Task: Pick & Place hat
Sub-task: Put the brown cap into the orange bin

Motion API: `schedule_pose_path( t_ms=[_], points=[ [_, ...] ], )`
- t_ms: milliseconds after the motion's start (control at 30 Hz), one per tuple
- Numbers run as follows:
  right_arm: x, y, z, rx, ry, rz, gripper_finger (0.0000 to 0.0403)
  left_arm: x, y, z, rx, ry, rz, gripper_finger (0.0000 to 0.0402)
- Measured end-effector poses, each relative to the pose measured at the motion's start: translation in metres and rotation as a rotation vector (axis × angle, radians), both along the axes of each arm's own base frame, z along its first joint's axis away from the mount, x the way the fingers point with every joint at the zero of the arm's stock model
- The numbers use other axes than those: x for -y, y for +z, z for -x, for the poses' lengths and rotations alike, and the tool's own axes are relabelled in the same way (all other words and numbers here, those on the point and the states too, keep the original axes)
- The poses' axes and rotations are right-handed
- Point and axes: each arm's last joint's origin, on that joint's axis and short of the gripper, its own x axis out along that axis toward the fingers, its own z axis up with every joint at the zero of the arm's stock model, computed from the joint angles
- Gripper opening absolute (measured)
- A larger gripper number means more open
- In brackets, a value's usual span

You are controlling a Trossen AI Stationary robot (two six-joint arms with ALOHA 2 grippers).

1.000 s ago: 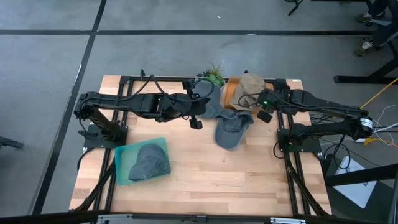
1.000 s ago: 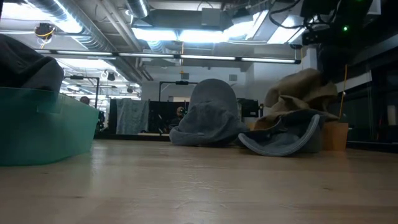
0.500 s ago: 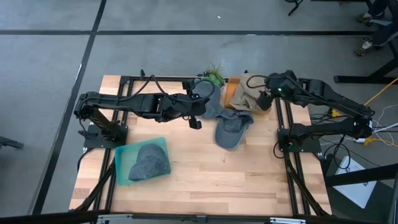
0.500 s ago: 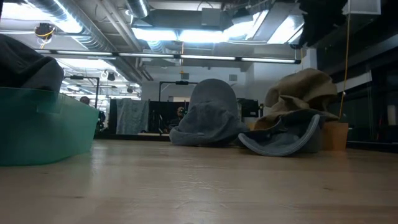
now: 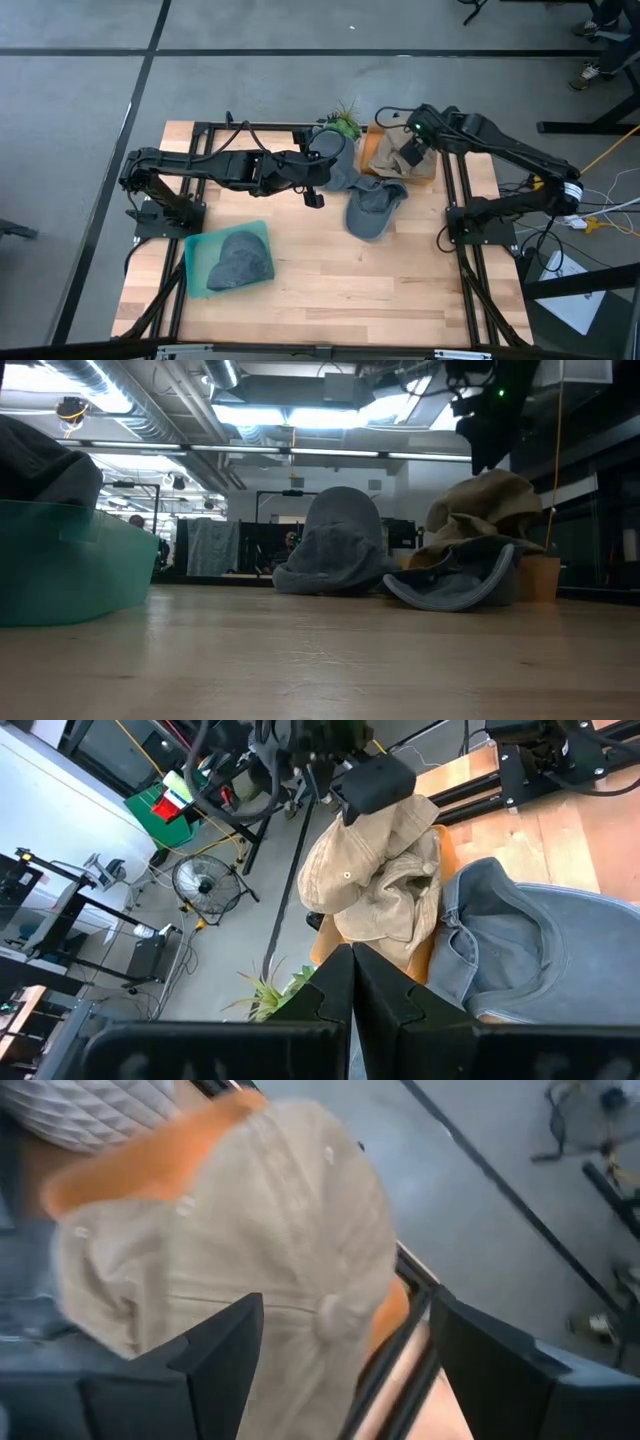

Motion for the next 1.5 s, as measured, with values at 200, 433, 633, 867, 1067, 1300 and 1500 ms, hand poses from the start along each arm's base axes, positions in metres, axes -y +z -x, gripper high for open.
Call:
schedule_pose_path(
  t_ms=[200, 433, 633, 867, 1067, 1300, 1500],
  points=[
    [0.016, -0.006, 0.002, 0.018, -0.011, -0.082, 0.0285, 0.000, 0.000, 0.000, 0.000, 0.000, 0.000, 0.0006],
    [0.030, -0.012, 0.003, 0.080, 0.042, -0.209, 0.0284, 0.000, 0.000, 0.000, 0.000, 0.000, 0.000, 0.0004],
    [0.036, -0.017, 0.001, 0.037, 0.035, -0.208, 0.0265, 0.000, 0.000, 0.000, 0.000, 0.000, 0.000, 0.0004],
    [0.037, -0.018, 0.001, 0.030, 0.040, -0.209, 0.0115, 0.000, 0.000, 0.000, 0.000, -0.001, 0.000, 0.0002],
    [0.036, -0.018, 0.001, 0.006, 0.062, -0.206, 0.0025, 0.000, 0.000, 0.000, -0.002, -0.001, 0.000, 0.0005],
    [0.031, -0.006, 0.014, -0.093, 0.034, -0.059, 0.0036, 0.000, 0.000, 0.000, -0.008, -0.002, -0.005, 0.0005],
    [0.023, 0.019, 0.027, -0.102, 0.107, 0.150, 0.0025, 0.000, 0.000, 0.000, -0.008, -0.001, -0.007, 0.0002]
  ],
)
